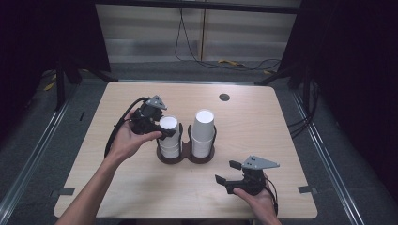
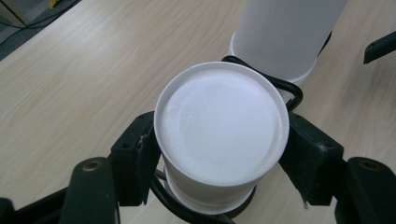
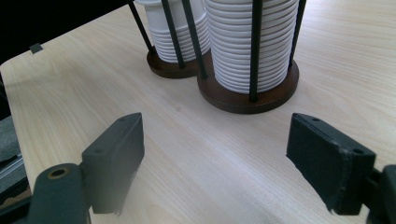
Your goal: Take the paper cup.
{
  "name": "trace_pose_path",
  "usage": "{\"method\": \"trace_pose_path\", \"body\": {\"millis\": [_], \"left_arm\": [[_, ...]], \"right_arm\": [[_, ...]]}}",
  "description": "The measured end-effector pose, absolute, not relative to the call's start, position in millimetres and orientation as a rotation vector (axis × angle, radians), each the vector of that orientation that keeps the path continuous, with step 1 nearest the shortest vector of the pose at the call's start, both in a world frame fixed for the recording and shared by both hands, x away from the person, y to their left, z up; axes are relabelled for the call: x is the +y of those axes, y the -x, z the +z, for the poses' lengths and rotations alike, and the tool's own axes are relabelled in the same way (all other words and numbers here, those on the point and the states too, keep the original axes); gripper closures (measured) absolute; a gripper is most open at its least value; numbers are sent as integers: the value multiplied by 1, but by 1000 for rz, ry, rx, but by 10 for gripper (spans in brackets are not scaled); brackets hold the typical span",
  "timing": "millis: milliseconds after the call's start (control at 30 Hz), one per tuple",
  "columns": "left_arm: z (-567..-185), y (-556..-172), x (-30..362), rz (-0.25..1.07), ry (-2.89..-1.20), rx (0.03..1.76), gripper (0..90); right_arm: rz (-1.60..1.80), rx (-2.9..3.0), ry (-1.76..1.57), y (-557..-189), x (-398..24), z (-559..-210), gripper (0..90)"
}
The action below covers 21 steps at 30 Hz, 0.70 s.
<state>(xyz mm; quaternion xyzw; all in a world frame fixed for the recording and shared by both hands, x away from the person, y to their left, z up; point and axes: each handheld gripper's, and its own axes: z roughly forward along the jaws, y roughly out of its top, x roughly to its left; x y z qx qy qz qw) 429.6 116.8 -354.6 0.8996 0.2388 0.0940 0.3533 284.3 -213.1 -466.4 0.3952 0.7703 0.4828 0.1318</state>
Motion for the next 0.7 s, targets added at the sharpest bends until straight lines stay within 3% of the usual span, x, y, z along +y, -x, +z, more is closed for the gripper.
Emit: {"method": "trace_pose_path", "body": {"millis": [700], "left_arm": [[-338, -422, 131, 250, -2203, 615, 336]], "right_arm": [[1415, 2234, -1153, -285, -213, -466, 190]]}}
